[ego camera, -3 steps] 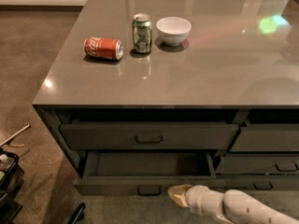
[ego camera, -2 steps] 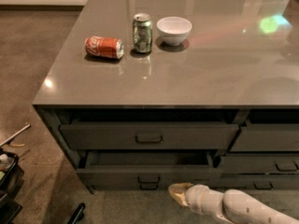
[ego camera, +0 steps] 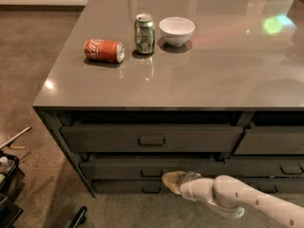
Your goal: Close middle drawer
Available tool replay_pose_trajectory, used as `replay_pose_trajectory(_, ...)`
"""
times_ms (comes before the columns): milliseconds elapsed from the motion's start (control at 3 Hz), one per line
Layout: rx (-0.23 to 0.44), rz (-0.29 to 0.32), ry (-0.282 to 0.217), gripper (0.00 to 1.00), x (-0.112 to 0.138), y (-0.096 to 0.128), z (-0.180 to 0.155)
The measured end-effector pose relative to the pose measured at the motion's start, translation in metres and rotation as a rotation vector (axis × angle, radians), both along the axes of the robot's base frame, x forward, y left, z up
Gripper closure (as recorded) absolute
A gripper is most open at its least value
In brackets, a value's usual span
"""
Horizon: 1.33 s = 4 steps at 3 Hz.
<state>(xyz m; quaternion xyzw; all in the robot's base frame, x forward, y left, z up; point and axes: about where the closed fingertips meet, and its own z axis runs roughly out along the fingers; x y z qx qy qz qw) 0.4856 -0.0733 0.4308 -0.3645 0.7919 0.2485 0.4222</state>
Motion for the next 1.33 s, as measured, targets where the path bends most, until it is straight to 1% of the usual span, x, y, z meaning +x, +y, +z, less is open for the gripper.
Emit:
replay_pose_trajectory(333, -0.032, -0.061, -0.024, 1.0, 0.013, -0.004, -0.012)
replay_pose_trajectory(667, -0.075, -0.123, -0.078, 1.0, 0.037, -0.002, -0.021)
replay_pose_trajectory(1000, -0.091, -0.149, -0.095, 1.0, 0.045, -0.003, -0.023)
replay_pose_trajectory(1333, -0.091, -0.149, -0.095, 1.0, 0.044, -0.003, -0.023)
